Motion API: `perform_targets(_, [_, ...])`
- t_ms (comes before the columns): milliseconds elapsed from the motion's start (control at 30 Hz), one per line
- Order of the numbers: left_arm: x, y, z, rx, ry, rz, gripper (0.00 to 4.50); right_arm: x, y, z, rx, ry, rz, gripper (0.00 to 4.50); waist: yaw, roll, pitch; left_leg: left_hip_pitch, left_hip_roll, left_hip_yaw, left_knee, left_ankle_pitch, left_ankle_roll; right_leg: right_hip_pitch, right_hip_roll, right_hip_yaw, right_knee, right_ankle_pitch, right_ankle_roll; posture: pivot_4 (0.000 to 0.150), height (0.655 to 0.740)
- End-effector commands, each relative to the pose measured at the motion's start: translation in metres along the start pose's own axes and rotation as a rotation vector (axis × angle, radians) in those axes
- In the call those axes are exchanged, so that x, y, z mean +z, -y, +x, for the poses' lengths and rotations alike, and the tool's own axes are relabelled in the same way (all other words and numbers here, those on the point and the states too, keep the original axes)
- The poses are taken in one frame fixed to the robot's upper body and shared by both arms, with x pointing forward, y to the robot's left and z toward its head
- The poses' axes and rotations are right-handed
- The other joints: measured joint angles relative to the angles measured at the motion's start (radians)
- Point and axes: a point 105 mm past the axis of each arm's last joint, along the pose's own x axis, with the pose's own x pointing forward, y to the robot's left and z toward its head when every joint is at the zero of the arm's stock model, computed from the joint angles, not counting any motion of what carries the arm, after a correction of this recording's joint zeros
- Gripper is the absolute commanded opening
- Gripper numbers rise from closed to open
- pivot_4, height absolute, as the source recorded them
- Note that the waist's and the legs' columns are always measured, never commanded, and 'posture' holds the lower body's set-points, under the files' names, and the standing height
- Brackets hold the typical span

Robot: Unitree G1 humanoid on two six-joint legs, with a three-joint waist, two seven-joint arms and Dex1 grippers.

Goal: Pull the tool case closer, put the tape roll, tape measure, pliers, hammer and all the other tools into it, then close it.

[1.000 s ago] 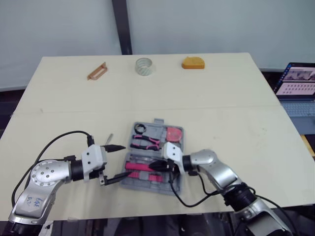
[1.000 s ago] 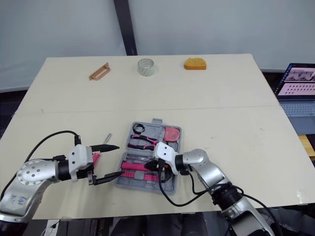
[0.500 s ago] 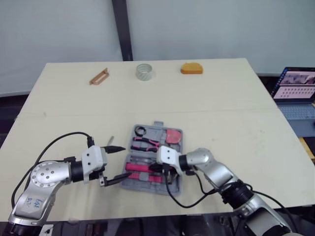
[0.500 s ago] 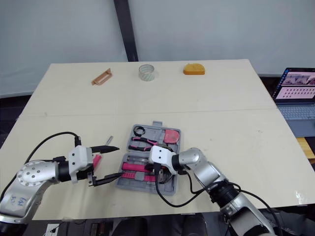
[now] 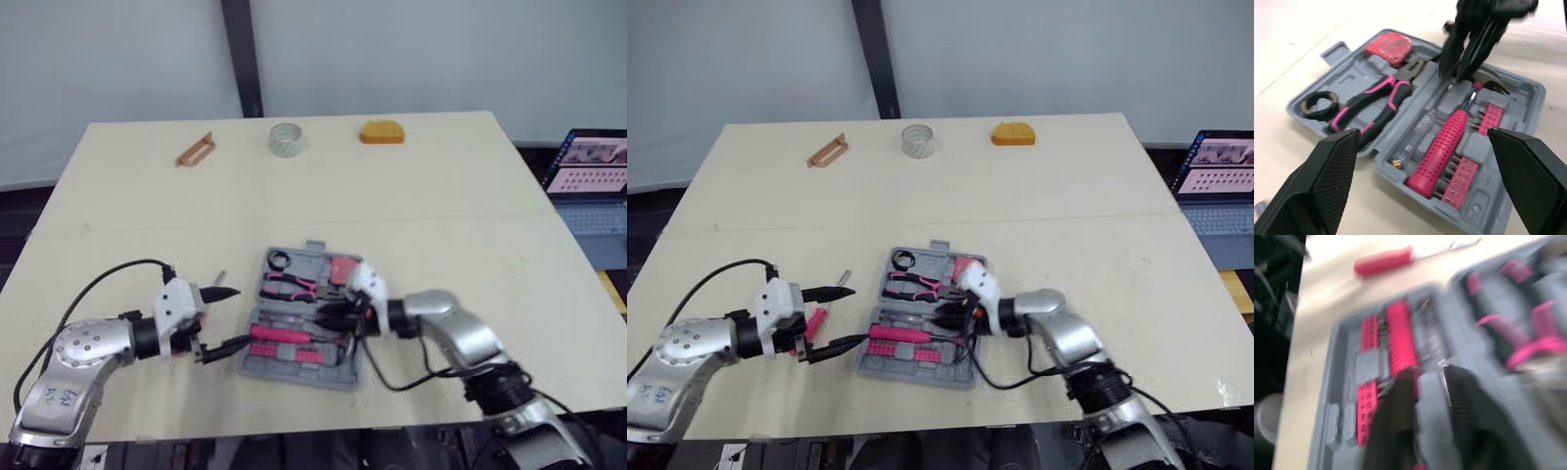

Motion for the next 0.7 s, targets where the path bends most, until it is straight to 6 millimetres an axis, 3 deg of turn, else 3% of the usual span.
perform_targets(33, [0.001, -0.020, -0.024, 0.108, -0.001, -0.031, 4.50, 0.017, 0.001, -0.037, -0.034, 0.046, -0.005, 2.82, 0.001, 0.000, 0.000, -0.001, 0.000, 0.000, 0.000, 0.000, 0.000, -0.001, 0.000, 0.000, 0.000, 0.000, 0.000, 0.150, 0.7400])
perform_targets(133, [-0.011, -0.039, -0.059, 0.247, -0.052, -0.064, 4.50, 0.003, 0.016, -0.088, -0.181, -0.001, 0.030, 4.35, 0.003, -0.001, 0.001, -0.003, 0.000, 0.001, -0.002, 0.000, 0.000, -0.003, 0.000, 0.000, -0.001, 0.000, 0.000, 0.150, 0.7400])
perform_targets(167, [-0.014, -0.042, -0.068, 0.281, -0.065, -0.073, 4.50, -0.001, 0.019, -0.101, -0.222, -0.011, 0.038, 4.47, 0.004, -0.002, 0.001, -0.004, 0.000, 0.002, -0.002, 0.000, 0.000, -0.005, 0.000, 0.000, -0.001, 0.000, 0.000, 0.150, 0.7400])
perform_targets(333, [-0.036, -0.054, -0.116, 0.451, -0.132, -0.134, 4.50, -0.034, 0.046, -0.177, -0.512, -0.028, 0.140, 4.47, 0.000, -0.005, 0.003, -0.009, 0.000, 0.004, -0.001, 0.000, 0.000, -0.010, 0.000, 0.000, -0.002, 0.000, 0.000, 0.150, 0.7400])
perform_targets(467, [-0.052, -0.057, -0.143, 0.536, -0.163, -0.181, 4.50, -0.059, 0.060, -0.227, -0.721, -0.020, 0.195, 4.47, -0.001, -0.006, 0.004, -0.008, 0.001, 0.007, 0.001, 0.000, 0.001, -0.010, 0.000, 0.002, -0.002, 0.000, 0.000, 0.150, 0.7400])
perform_targets(567, [-0.067, -0.056, -0.159, 0.589, -0.184, -0.212, 4.50, -0.073, 0.065, -0.249, -0.826, -0.033, 0.183, 4.47, -0.001, -0.005, 0.005, -0.008, 0.001, 0.007, 0.000, 0.000, 0.001, -0.011, 0.000, 0.003, -0.002, 0.000, 0.000, 0.150, 0.7400])
perform_targets(700, [-0.087, -0.055, -0.177, 0.665, -0.199, -0.252, 4.50, -0.082, 0.061, -0.255, -0.818, -0.033, 0.188, 4.47, -0.002, -0.006, 0.005, -0.008, 0.001, 0.008, 0.000, 0.000, 0.001, -0.011, 0.000, 0.003, -0.002, 0.000, 0.000, 0.150, 0.7400])
